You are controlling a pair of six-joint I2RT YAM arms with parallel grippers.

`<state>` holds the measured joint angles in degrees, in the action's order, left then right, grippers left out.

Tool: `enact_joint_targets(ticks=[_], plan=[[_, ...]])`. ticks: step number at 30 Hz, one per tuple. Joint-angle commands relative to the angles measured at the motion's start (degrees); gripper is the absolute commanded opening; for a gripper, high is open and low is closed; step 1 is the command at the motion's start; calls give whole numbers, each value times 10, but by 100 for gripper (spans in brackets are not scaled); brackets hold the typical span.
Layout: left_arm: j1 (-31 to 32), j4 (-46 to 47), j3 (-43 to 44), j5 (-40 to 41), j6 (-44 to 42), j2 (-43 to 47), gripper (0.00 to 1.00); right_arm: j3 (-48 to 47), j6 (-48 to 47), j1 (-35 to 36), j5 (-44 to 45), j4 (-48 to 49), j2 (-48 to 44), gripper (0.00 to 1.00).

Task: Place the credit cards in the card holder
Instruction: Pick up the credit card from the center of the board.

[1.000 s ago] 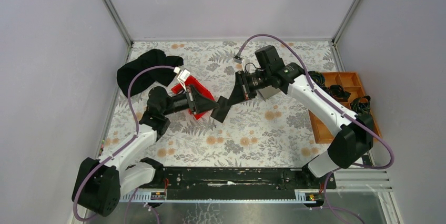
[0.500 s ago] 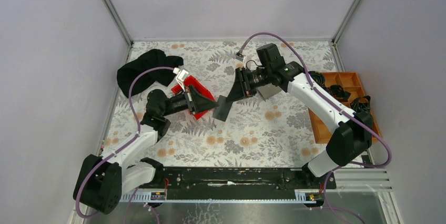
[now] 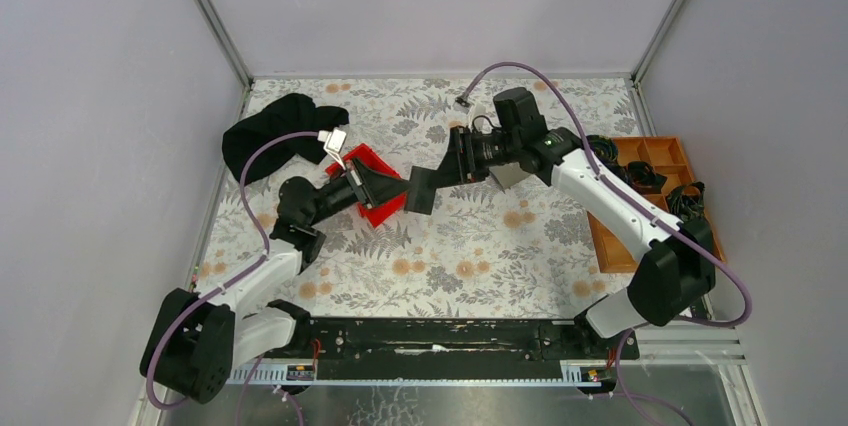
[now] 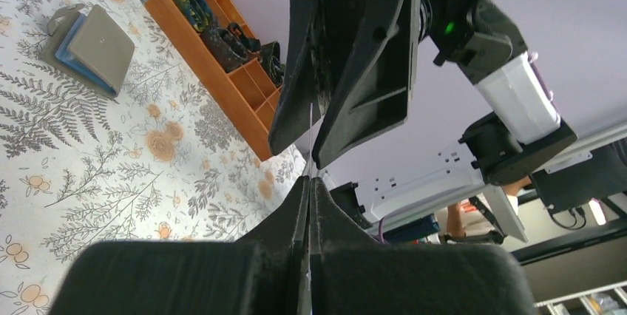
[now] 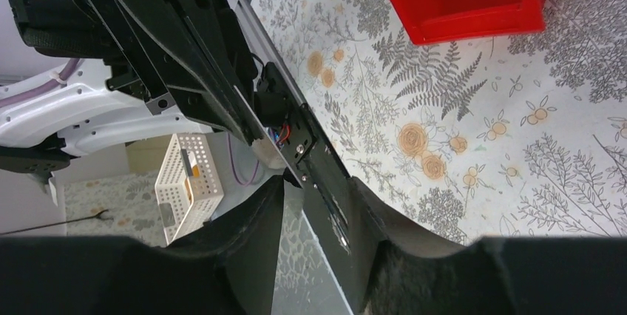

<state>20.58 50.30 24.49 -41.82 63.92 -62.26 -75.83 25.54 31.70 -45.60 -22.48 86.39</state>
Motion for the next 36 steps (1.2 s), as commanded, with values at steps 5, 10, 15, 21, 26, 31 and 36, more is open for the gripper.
enact_joint_targets(ticks=[5, 10, 15, 21, 26, 31, 36], plan=[[8, 69, -5, 77, 29, -10, 0, 49, 53, -3, 22, 114, -47, 44], [16, 69, -11, 108, 32, -15, 0, 62, 83, -3, 11, 158, -43, 42], [28, 78, -14, 131, 37, -27, 0, 70, 102, -3, 9, 192, -35, 37], [35, 86, -26, 183, 51, -29, 0, 78, 127, -3, 15, 227, -31, 26], [36, 84, -45, 239, 61, -20, 0, 88, 140, -3, 24, 247, -31, 4], [36, 85, -47, 251, 60, -34, 43, 77, 134, -3, 44, 241, -32, 0], [37, 53, -34, 264, 46, -57, 58, 13, 65, -4, 131, 136, -38, 0]])
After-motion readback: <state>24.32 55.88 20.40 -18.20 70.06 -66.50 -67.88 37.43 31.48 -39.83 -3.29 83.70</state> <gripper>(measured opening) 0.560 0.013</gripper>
